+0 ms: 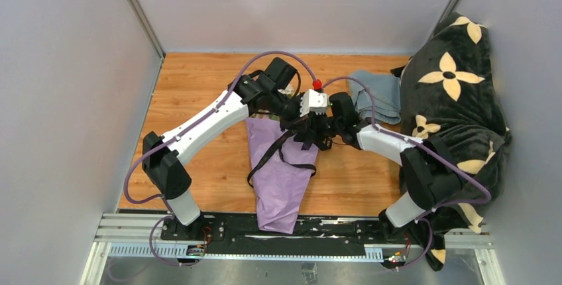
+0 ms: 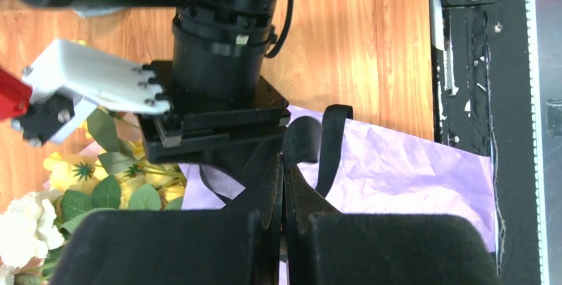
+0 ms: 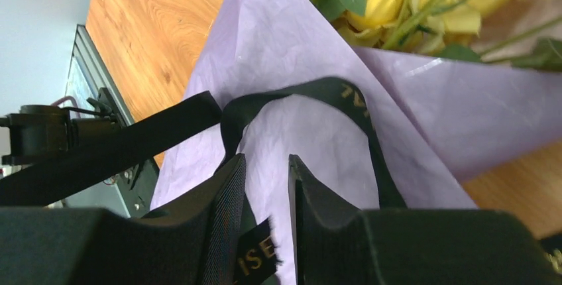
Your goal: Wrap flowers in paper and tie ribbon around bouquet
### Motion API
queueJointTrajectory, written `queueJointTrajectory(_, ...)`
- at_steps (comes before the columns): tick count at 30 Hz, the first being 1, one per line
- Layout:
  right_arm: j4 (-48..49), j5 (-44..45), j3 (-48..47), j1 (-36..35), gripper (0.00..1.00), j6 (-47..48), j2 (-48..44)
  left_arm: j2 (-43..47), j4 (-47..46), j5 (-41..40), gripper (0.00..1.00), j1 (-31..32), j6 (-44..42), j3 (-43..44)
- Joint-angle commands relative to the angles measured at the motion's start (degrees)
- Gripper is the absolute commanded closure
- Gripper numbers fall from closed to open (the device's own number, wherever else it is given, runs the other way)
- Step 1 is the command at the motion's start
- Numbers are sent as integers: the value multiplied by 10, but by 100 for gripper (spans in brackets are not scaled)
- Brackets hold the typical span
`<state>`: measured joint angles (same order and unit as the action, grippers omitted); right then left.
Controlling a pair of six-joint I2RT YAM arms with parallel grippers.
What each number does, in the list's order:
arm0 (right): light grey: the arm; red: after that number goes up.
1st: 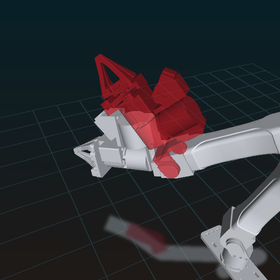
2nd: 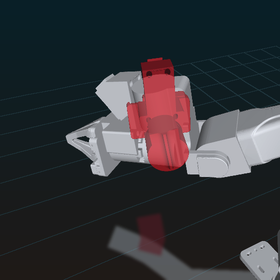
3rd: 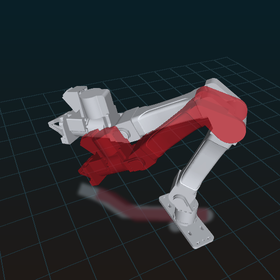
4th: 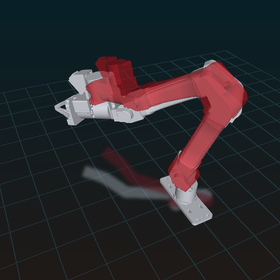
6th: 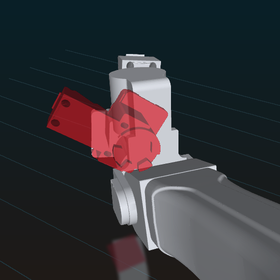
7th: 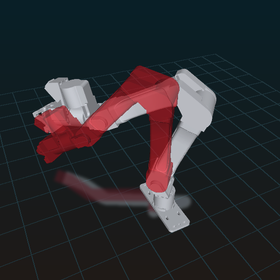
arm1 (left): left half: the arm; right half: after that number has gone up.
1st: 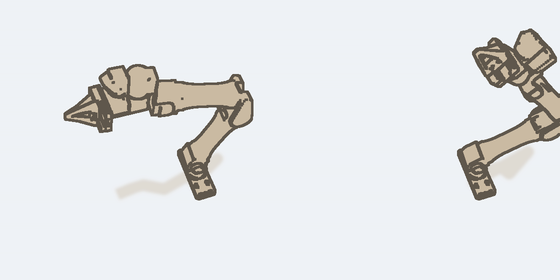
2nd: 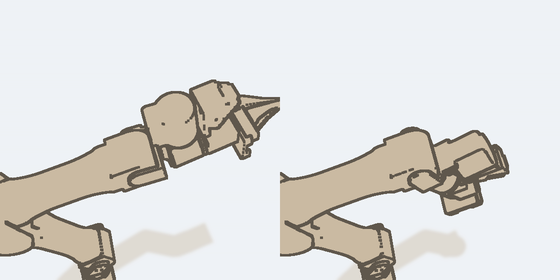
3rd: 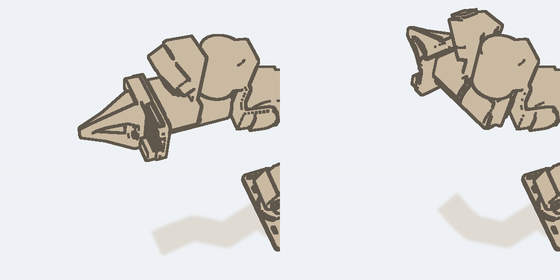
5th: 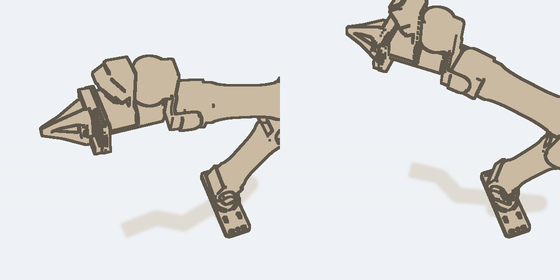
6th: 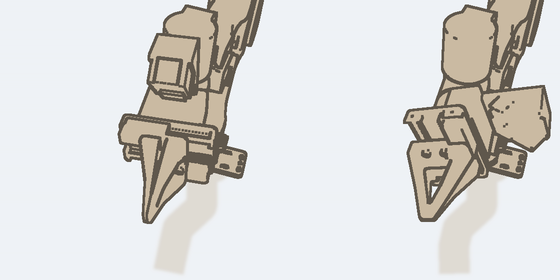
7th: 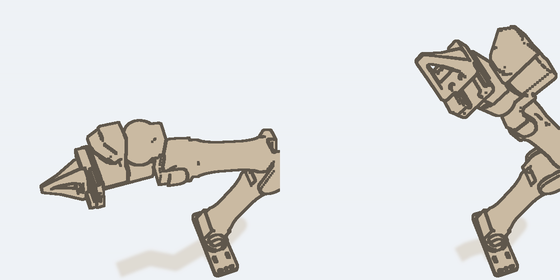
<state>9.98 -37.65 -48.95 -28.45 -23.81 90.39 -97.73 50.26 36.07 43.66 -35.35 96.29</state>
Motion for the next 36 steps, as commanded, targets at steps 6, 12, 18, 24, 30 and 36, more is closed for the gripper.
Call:
queueJointTrajectory(6, -101, 109, 31, 65, 62, -16, -138, -78, 1, 31, 100, -2, -2, 2)
queueJointTrajectory(12, -198, 143, 41, 127, 63, 1, -197, -155, -15, -41, 100, 31, 11, 34)
queueJointTrajectory(18, -225, 53, 45, 129, 64, 72, -234, -186, -29, -136, 50, 10, 34, 56)
queueJointTrajectory(24, -232, 22, 54, 129, 64, 76, -237, -54, -29, -123, 19, 7, -119, -25)
queueJointTrajectory(30, -171, -33, 69, 110, 67, 31, -205, 21, -6, -96, 20, 18, -329, -149)
queueJointTrajectory(36, -210, -23, 69, 83, 66, 61, -179, -34, -24, -136, 18, 31, -450, -187)
